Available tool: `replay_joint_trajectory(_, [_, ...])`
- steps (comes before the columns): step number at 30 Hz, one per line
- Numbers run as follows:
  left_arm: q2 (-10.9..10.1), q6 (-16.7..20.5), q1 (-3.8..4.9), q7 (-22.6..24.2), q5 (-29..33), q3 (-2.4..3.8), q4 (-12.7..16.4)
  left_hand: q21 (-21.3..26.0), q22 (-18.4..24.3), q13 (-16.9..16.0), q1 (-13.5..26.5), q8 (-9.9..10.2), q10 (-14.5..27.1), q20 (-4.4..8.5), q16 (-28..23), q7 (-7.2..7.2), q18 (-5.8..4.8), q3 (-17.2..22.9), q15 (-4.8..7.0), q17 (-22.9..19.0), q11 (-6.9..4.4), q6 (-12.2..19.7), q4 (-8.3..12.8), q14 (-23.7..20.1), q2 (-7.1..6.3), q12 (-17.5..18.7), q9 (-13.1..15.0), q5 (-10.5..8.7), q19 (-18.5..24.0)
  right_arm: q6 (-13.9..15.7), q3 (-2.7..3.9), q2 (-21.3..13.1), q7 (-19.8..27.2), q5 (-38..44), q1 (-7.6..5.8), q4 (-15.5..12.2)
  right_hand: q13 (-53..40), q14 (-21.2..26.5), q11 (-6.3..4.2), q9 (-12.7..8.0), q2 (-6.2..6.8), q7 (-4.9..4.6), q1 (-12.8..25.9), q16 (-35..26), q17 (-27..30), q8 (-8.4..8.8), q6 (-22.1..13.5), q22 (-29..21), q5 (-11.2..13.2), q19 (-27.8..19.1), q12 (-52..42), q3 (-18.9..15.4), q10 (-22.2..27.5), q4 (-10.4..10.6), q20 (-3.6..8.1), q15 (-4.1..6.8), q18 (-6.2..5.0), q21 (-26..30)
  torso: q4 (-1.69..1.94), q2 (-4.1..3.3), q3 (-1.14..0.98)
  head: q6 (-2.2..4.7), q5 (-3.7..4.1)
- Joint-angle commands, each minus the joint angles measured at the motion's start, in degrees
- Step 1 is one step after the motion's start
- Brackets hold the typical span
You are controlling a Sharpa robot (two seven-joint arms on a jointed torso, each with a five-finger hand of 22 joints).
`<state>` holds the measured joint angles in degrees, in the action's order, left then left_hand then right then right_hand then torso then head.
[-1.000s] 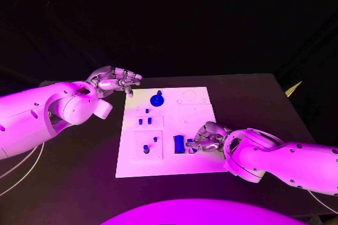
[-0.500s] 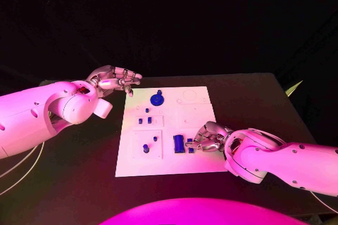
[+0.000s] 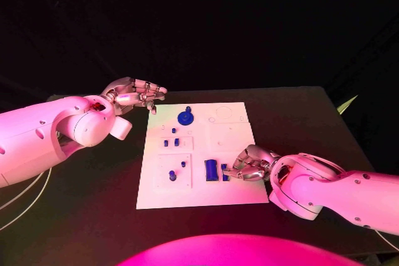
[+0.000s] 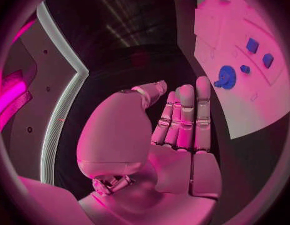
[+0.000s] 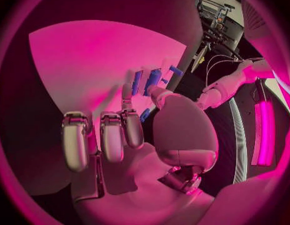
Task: Assemble the parts on the task board
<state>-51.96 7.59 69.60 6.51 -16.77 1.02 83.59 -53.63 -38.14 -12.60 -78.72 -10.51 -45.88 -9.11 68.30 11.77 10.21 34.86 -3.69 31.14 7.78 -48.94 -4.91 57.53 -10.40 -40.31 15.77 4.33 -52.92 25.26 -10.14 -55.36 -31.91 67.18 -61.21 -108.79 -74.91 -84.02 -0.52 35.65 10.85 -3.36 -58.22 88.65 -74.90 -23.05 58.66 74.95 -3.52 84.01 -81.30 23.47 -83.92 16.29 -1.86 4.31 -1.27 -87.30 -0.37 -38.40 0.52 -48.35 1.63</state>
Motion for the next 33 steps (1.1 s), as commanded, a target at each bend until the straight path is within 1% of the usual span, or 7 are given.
replay_joint_trajectory(1, [0.1,-0.7,0.04,0.3,0.4,0.03,0.1,0.4,0.1,0.0,0.2,0.2,0.4,-0.11,0.1,-0.06,0.39,0.0,-0.06,0.1,0.09,-0.1,-0.3,-0.1,0.55,-0.3,0.0,-0.02,-0.4,-2.3,-0.01,-0.3,0.9,0.7,0.06,0.0,-10.9,-5.4,-0.48,0.1,-0.24,0.12,-0.7,0.1,-12.3,-0.34,0.1,13.8,-0.3,5.3,-0.3,0.0,-2.6,-0.8,0.54,0.39,0.63,0.1,-0.03,0.00,0.01,0.07,0.02])
replay_joint_trajectory(10, [0.2,-0.7,0.03,0.4,0.4,0.03,0.1,0.4,0.1,0.1,0.2,0.2,0.4,-0.12,0.1,-0.07,0.39,0.0,-0.06,0.1,0.08,-0.1,-0.4,-0.1,0.60,-0.3,0.0,-0.02,-0.4,-4.3,-0.02,-0.7,2.1,0.6,0.06,0.2,-10.9,-5.4,-0.46,0.0,1.42,0.07,-5.3,0.1,-12.3,-0.23,-0.1,13.7,0.0,5.2,-0.3,0.6,-2.6,-4.8,0.58,0.39,0.58,0.4,-0.03,0.02,0.03,0.43,0.12])
replay_joint_trajectory(15, [0.3,-0.6,0.00,0.8,0.5,-0.01,0.1,0.4,0.1,0.1,0.2,0.2,0.4,-0.12,0.1,-0.07,0.39,0.0,-0.06,0.1,0.08,-0.1,-0.4,-0.1,0.60,-0.3,0.0,-0.02,-0.4,-0.7,-0.02,-0.8,4.4,0.0,0.07,0.9,-10.9,-5.4,-0.37,-0.2,1.07,-0.08,-5.7,0.0,-12.1,0.06,-0.5,13.6,-0.2,5.2,-0.3,0.8,-2.6,-5.1,0.55,0.35,0.53,0.6,-0.10,0.17,0.09,0.84,0.10])
replay_joint_trajectory(27, [1.2,0.8,-0.65,5.9,3.7,-1.02,-1.5,1.5,0.7,0.2,0.3,0.2,0.3,-0.14,-1.3,-0.17,0.37,-0.3,-0.08,-0.4,0.01,-0.1,-0.6,-1.5,0.16,-0.5,0.0,-0.06,0.4,7.0,0.46,-0.7,32.0,-24.1,-3.55,8.0,-8.6,-4.4,1.54,-1.8,-0.03,-2.30,-7.3,-2.0,-8.3,3.74,-4.7,10.9,-1.1,3.4,4.8,2.7,0.2,-6.5,-0.71,-1.24,-0.83,7.2,-1.05,2.39,0.79,3.28,-0.45])
replay_joint_trajectory(30, [2.0,1.7,-0.99,8.3,6.0,-1.25,-3.1,4.3,2.2,0.7,0.1,0.3,0.3,-0.33,-4.9,-0.12,0.29,-0.4,-0.38,-1.8,0.20,0.0,-0.9,-4.8,-0.12,-0.1,0.0,-0.04,2.5,6.3,0.66,0.6,38.4,-33.7,-5.08,12.6,-4.1,-2.9,2.37,-2.1,-0.23,-3.14,-8.7,-5.1,-3.3,4.90,-6.2,7.1,-1.0,0.6,13.9,3.7,5.3,-7.8,-1.43,-1.97,-2.53,16.2,-1.30,3.27,1.01,4.50,-0.54])
replay_joint_trajectory(32, [2.6,2.5,-1.25,10.2,7.7,-1.37,-4.3,7.7,4.2,2.1,0.1,0.4,0.7,-0.94,-9.2,0.19,0.24,-0.5,-1.04,-3.7,0.67,0.1,-1.4,-7.5,-0.41,2.1,0.0,-0.08,4.5,5.2,0.81,1.8,41.8,-38.4,-5.93,16.2,4.7,1.3,3.47,-1.9,-0.25,-4.53,-9.6,-12.7,7.0,5.57,-8.8,-1.0,-0.5,-5.3,30.0,4.7,15.2,-9.0,-2.39,-2.99,-5.53,33.7,-1.53,3.74,1.06,4.92,-0.74])
replay_joint_trajectory(33, [3.1,3.1,-1.47,11.8,9.1,-1.43,-5.4,10.4,5.9,3.4,0.2,0.4,0.1,-1.42,-12.9,0.30,0.22,-0.8,-1.45,-5.4,0.94,0.2,-1.7,-8.8,-0.48,3.9,0.0,-0.03,5.4,4.4,0.99,3.0,44.2,-41.1,-6.42,19.3,12.0,4.8,3.94,-1.5,-0.03,-5.12,-10.2,-19.3,14.7,5.57,-10.4,-7.5,0.0,-9.3,41.5,5.2,22.2,-9.8,-3.06,-3.39,-7.30,46.1,-1.69,4.04,1.05,5.98,-0.86])
